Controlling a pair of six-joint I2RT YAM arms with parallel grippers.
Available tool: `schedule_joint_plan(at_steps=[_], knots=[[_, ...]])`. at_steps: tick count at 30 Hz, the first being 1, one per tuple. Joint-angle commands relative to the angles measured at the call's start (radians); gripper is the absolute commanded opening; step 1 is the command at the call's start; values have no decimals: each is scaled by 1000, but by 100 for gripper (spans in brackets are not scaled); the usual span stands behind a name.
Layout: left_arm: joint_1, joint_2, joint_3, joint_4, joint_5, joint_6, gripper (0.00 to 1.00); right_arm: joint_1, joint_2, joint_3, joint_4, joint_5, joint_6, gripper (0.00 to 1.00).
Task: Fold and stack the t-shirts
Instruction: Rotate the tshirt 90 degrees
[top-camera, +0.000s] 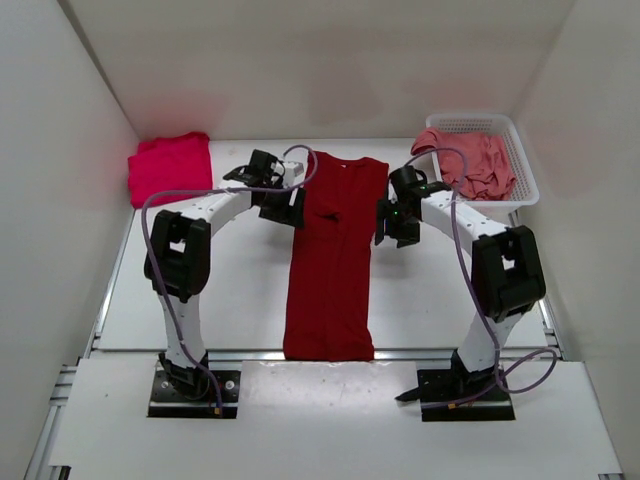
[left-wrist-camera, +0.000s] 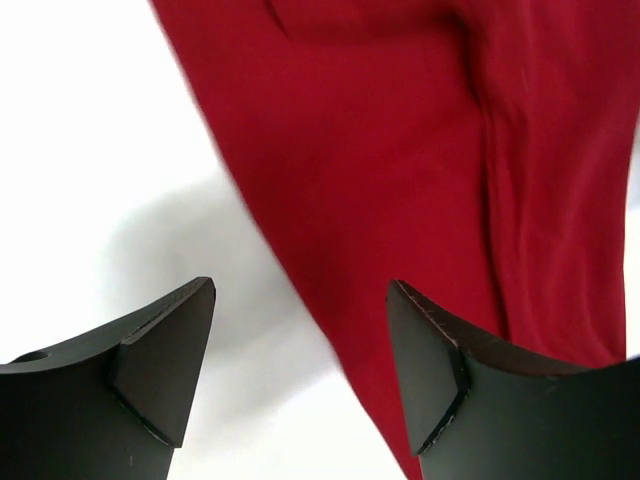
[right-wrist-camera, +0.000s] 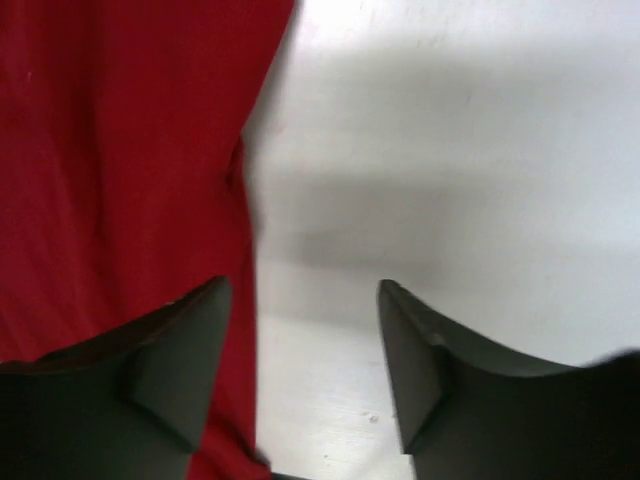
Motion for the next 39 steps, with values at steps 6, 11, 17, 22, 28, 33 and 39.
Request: schedule_joint_plan(at_steps=[6,11,17,22,28,33,39], knots=[[6,91,165,9,9,-15,83,-32,205,270,37,-73,-71,47],[21,119,171,12,41,-58,82,-68,305,345,62,-75,-39,45],[58,116,173,7,91,-78,81,-105,489,588,-59,-58,-51,48],[84,119,166,9,119,-103,81,-75,691,871,-257,-12,-107,49],[107,125,176,7,127,-101,81,-79,857,1127,-416,-7,-105,11],[121,134,185,6,130,-98,81,-96,934,1294,-436,-3,-91,0],[116,154,209,-6,113,-92,82,-145,959,1352,-357,3,-65,0]])
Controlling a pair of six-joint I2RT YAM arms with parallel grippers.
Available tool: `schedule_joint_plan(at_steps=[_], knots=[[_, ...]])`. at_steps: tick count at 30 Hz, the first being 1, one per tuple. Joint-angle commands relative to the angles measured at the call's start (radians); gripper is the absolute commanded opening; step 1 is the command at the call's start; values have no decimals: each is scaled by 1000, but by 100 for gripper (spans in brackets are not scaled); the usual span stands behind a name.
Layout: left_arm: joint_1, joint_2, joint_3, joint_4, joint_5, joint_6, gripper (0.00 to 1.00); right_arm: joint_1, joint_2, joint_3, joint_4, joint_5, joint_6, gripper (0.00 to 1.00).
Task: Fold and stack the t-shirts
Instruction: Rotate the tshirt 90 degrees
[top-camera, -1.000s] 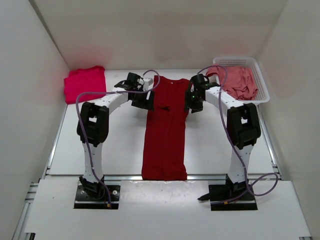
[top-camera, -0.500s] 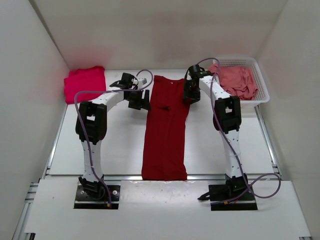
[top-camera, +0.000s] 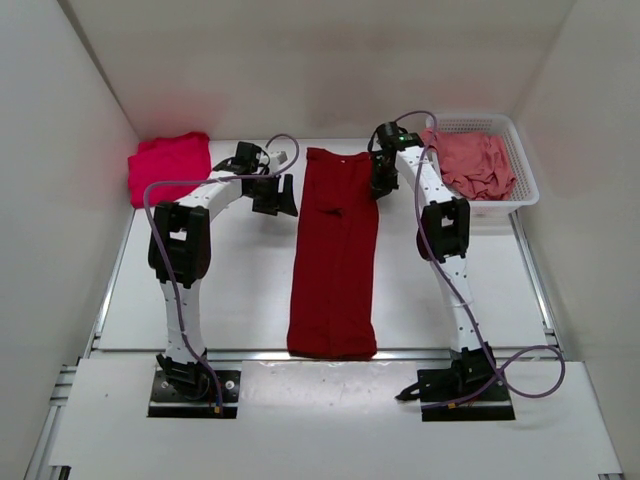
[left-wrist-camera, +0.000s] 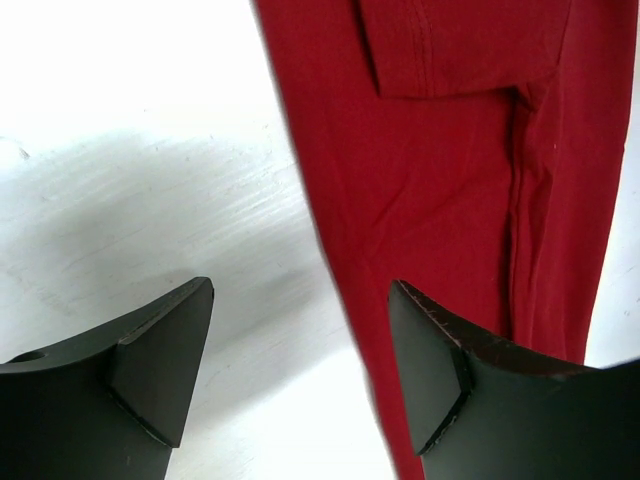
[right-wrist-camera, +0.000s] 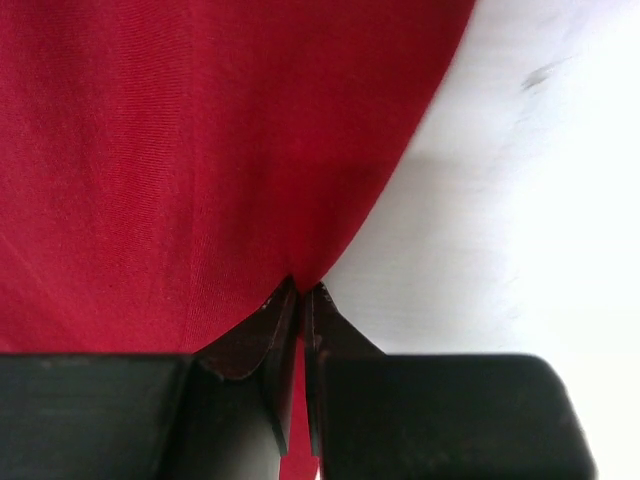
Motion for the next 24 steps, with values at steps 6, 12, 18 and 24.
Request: schedule_joint_plan(at_steps=[6,12,18,24], knots=[[-16,3,53,-9,12,33,81,-47,-12,34,212,15,15,9],[-62,-77,16,-40,59,126,98,-15,-85,101,154,88,-77,61],[-142,-314,-298,-92,102,235,99,28,-433,-192,51,272,-91,74],[-248,-491,-534,-197,150,294,98,252,-964,-945,261,389,-143,89]])
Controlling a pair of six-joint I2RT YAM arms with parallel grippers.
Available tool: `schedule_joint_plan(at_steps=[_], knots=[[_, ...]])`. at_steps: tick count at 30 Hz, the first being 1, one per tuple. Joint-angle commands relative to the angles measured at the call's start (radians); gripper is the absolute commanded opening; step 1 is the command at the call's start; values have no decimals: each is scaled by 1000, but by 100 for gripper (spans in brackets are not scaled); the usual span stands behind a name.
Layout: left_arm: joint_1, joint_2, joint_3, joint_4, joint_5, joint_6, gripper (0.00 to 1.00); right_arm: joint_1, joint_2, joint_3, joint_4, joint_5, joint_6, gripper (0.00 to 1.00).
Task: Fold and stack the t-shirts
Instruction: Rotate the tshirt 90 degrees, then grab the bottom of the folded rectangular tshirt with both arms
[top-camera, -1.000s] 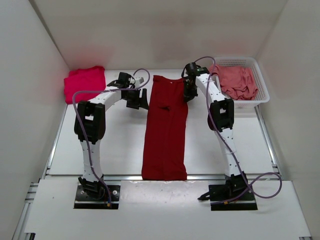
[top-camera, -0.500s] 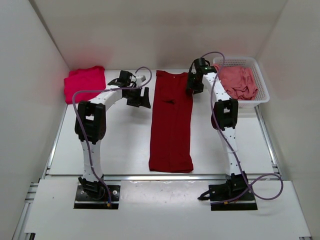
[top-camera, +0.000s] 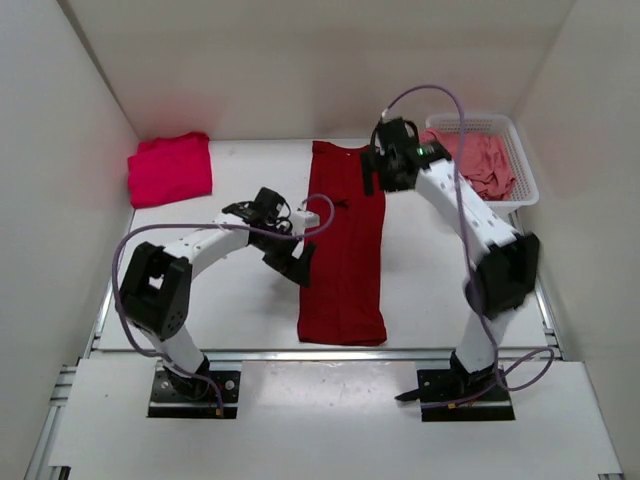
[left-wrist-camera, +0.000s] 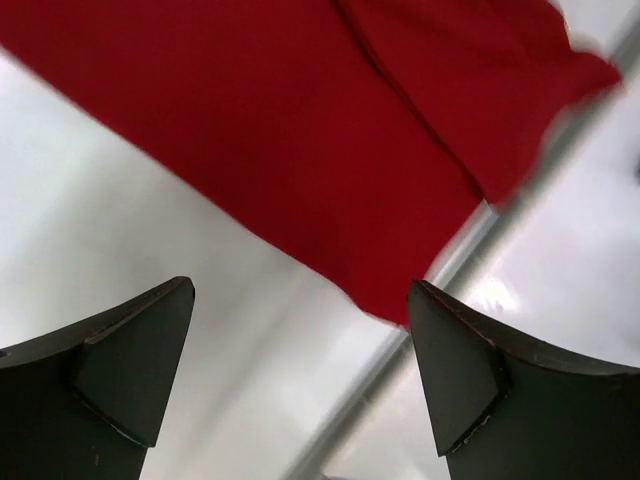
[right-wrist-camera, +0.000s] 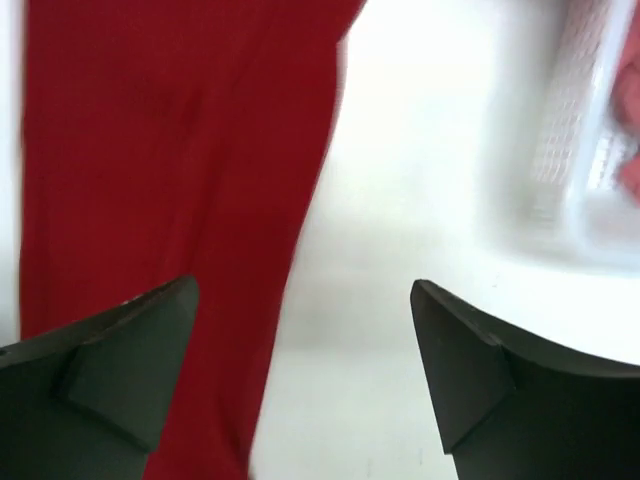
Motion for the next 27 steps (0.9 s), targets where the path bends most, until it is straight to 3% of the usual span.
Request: schedule_joint_plan(at_steps=[1,6,9,14,18,23,27], knots=[[-49,-97,-111,-50,68,39,99,125,-301,-395,110,39,1,90],[-104,-261,-289,83,22,-79,98,180,-560,-778,170,-77,244,80],[-107,-295,-370,130,16,-158,99,234,-675,-994,247,-168,366,66],[-159,-292,-455,185,19,-228,98,349,-799,-1284,365,-272,596,56],[-219,-256,-467,214,-21,-239,97,375,-863,-1383,439,-298,684,52],[-193,-182,-449,256,-36,-274,92,355,-891,-1469,506,-328,713,47],[-209,-150,-443,266,-44,-276,78,374,-861,-1490,533,-354,733,37]])
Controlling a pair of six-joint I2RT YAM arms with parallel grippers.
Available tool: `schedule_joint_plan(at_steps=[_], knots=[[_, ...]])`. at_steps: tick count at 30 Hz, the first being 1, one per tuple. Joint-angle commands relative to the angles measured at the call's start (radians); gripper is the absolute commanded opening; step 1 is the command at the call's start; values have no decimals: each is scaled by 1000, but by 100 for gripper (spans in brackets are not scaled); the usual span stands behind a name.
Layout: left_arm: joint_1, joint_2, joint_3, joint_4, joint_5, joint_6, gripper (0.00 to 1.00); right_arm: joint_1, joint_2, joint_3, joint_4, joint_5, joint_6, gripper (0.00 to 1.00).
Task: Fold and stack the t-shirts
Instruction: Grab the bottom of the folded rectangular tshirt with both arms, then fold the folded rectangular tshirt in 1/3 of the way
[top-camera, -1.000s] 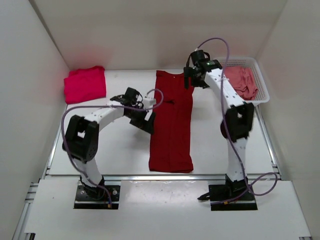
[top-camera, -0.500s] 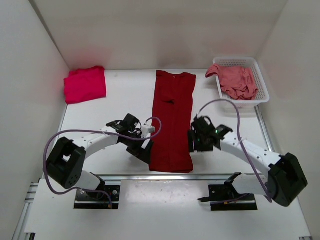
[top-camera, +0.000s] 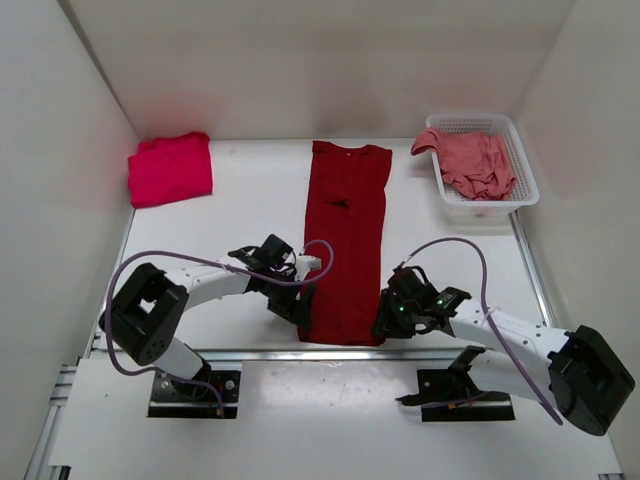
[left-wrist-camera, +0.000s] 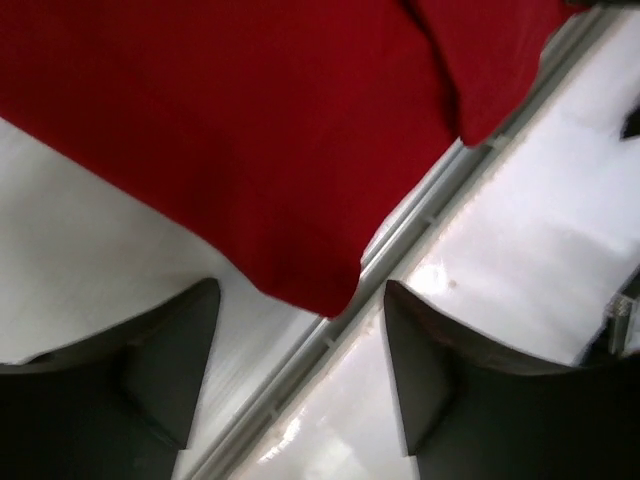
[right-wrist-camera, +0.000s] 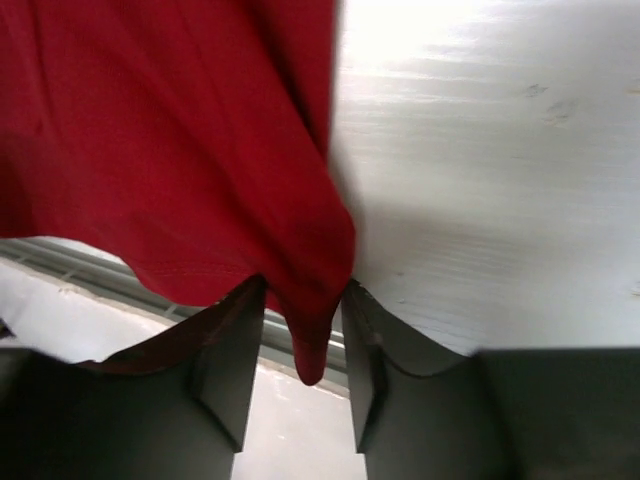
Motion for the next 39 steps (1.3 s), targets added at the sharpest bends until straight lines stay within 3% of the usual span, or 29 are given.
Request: schedule_joint_plan(at_steps=[1,7,14,16,18,19,21,27,31,39], knots=[[-16,33,-23,32,-68,6,72,15,16,-17,59,-31,50,35],[-78,42,-43,31,-69,3,49,-1,-54,-51,22,-47,55,29],[-70,44,-49,15,-67,-16,46,-2,-78,-71,0,-66,72,27],[-67,51,-48,29,-55,-25,37,-17,-76,-62,20,-71,53,22],[-55,66,-31,49,-32,-39,20,-31,-58,-54,43,-75,41,5],[-44,86,-14,57,-15,-42,16,-38,-55,-42,48,-75,35,0],[-27,103,36,64,7,-51,7,-46,-18,-24,53,-78,6,0],[25,119,164,17,57,-36,4,-119,44,104,33,-97,-102,0],[80,123,279,-44,83,-42,3,-218,88,284,-18,-117,-227,0],[200,272,595,-78,54,-59,3,-377,352,583,-29,-160,-451,0]])
